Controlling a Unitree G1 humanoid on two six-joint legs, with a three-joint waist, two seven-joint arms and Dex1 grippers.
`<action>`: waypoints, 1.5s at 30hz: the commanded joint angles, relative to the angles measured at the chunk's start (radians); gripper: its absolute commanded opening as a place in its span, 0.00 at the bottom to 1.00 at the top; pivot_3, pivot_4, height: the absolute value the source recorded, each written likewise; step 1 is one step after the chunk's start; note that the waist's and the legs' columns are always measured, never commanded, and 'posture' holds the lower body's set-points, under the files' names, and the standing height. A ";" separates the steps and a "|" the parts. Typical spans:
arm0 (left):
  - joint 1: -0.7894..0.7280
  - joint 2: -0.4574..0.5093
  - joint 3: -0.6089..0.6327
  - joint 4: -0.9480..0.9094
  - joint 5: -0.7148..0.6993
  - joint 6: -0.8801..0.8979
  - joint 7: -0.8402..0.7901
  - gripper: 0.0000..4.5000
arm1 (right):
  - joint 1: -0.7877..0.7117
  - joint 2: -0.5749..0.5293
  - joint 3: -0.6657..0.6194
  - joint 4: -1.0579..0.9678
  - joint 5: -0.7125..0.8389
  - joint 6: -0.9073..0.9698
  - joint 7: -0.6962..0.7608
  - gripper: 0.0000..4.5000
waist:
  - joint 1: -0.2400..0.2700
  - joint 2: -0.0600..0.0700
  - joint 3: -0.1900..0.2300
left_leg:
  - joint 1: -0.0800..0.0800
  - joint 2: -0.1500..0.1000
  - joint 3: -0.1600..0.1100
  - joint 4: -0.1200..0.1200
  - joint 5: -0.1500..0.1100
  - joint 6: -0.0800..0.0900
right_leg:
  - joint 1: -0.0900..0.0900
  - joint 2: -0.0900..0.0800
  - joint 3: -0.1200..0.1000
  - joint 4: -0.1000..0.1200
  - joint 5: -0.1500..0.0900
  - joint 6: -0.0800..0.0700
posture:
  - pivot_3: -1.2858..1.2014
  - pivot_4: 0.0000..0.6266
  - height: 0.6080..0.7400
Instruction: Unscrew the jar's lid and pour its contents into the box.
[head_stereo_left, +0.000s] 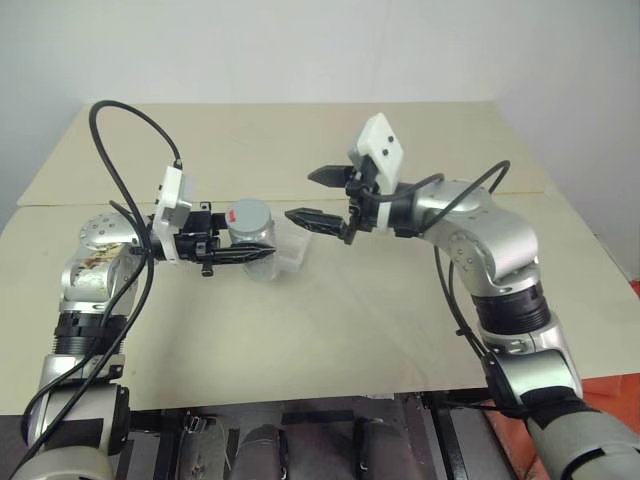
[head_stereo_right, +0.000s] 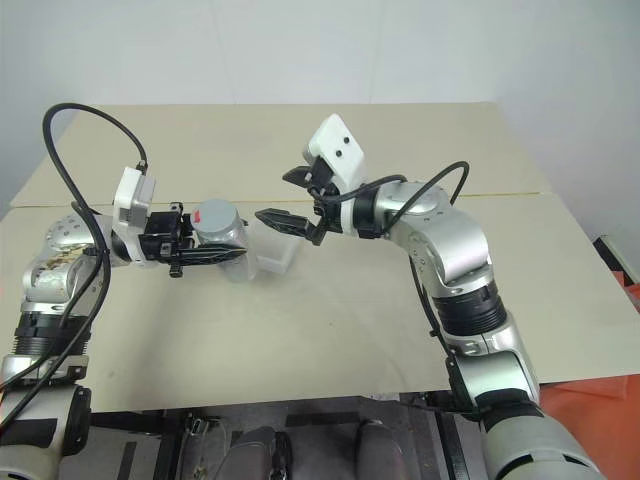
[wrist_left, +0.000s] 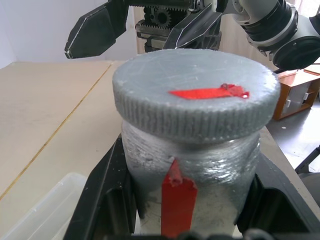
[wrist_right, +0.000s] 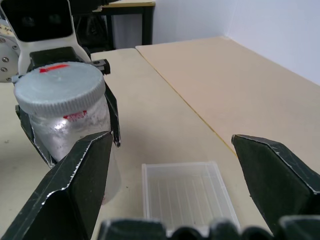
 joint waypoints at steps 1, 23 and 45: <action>-0.024 0.001 0.017 0.002 -0.002 -0.026 0.000 0.45 | 0.009 -0.022 -0.061 -0.099 0.097 0.044 0.061 0.98 | 0.002 0.000 0.000 | 0.000 0.000 0.000 0.000 0.000 0.000 | 0.000 0.000 0.000 0.000 0.000 0.000 | 0.52 0.24 1.00; -0.047 -0.048 -0.019 0.028 0.022 -0.065 -0.040 0.45 | -0.046 0.130 0.052 -0.127 0.073 0.055 -0.030 0.98 | 0.001 0.000 0.000 | 0.000 0.000 0.000 0.000 0.000 0.000 | 0.000 0.000 0.000 0.000 0.000 0.000 | 0.52 0.24 1.00; -0.036 -0.048 -0.017 0.014 0.020 -0.063 -0.036 0.45 | -0.089 0.128 0.094 -0.107 0.042 0.109 -0.003 0.86 | 0.000 0.000 0.000 | 0.000 0.000 0.000 0.000 0.000 0.000 | 0.000 0.000 0.000 0.001 0.000 0.000 | 0.52 0.24 1.00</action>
